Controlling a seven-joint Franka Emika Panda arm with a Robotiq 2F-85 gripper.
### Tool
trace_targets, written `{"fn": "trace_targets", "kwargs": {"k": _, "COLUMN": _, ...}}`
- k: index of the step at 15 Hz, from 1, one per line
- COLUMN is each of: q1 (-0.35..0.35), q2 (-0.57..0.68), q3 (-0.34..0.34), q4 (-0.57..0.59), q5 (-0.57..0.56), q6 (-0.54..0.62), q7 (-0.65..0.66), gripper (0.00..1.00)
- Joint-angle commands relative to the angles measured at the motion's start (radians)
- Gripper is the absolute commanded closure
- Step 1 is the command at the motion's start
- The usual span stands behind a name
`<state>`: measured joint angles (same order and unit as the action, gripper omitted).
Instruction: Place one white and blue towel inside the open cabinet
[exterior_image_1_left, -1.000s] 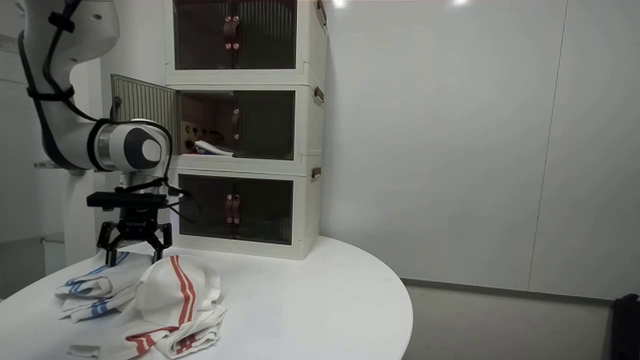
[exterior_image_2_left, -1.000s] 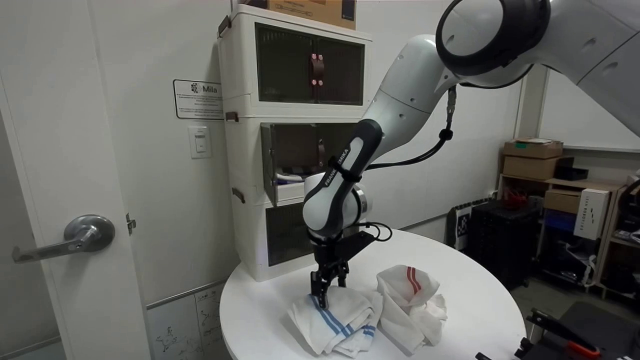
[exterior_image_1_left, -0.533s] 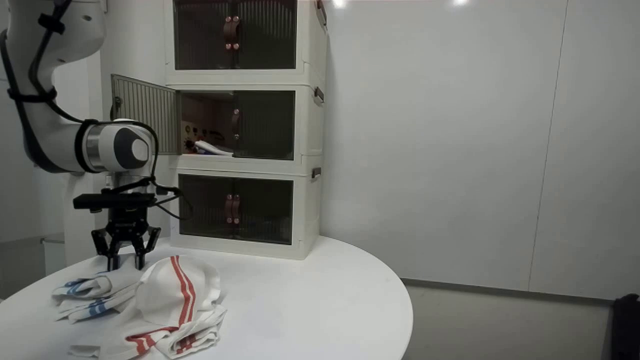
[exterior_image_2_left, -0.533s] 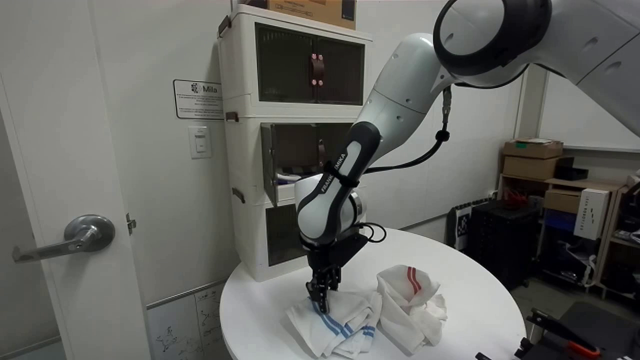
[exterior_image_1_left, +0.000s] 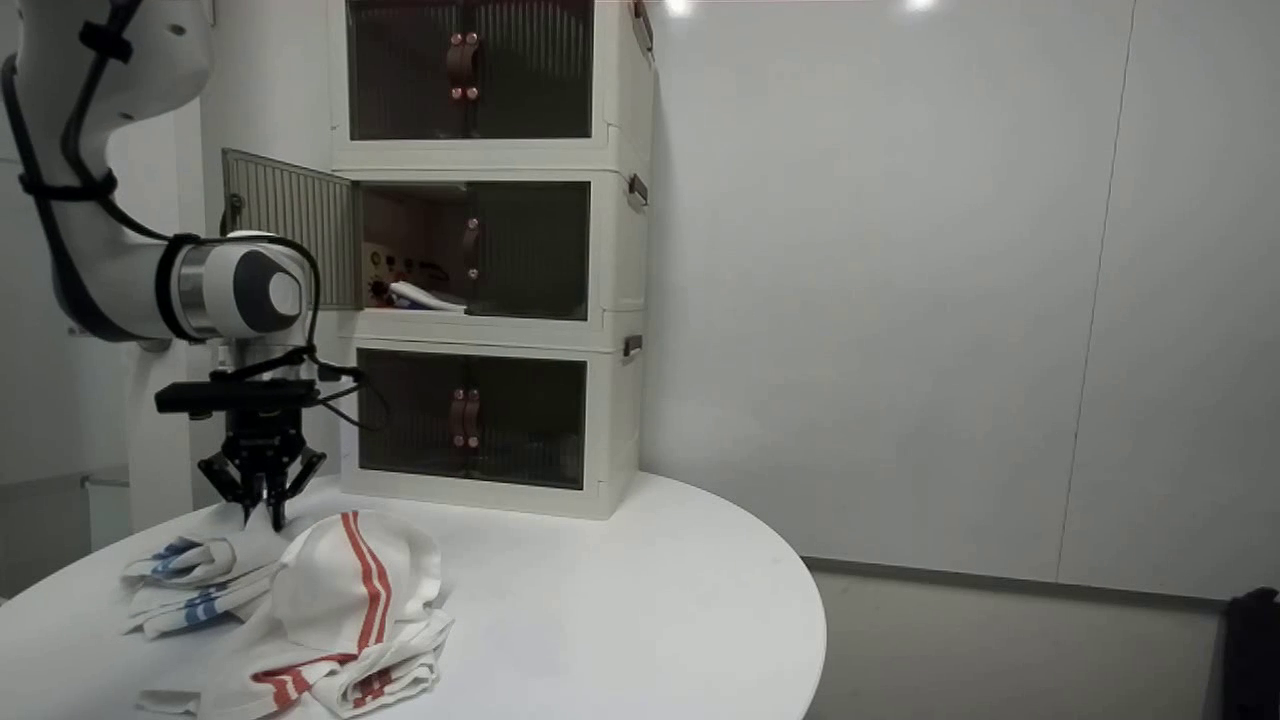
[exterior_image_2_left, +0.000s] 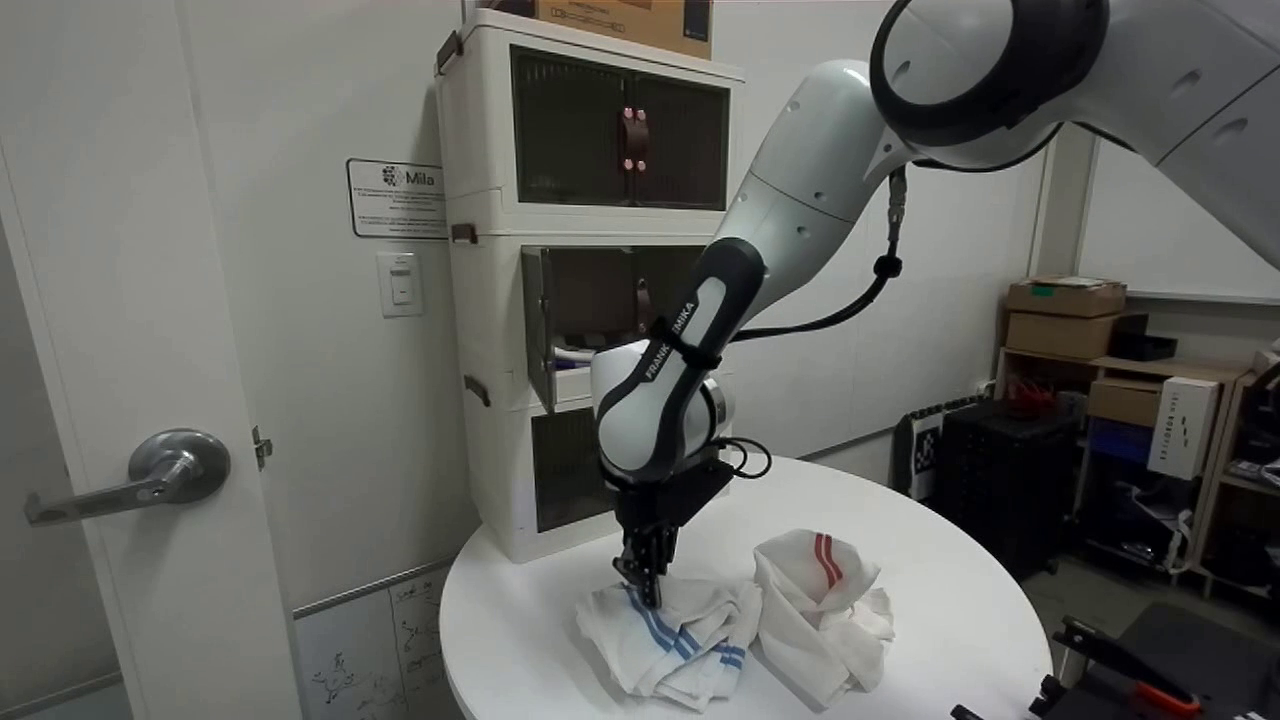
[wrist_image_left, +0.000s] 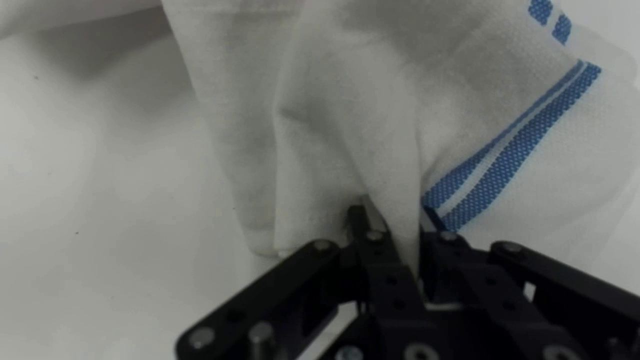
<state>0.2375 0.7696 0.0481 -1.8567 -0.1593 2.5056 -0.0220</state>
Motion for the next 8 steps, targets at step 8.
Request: {"fn": "trace_targets", "kwargs": {"k": 8, "q1": -0.078, "q2": -0.234, "q3": -0.002, "q4": -0.169, "q5": 0.006, "q6": 0.180, "q7": 0.007, "gripper": 0.90}}
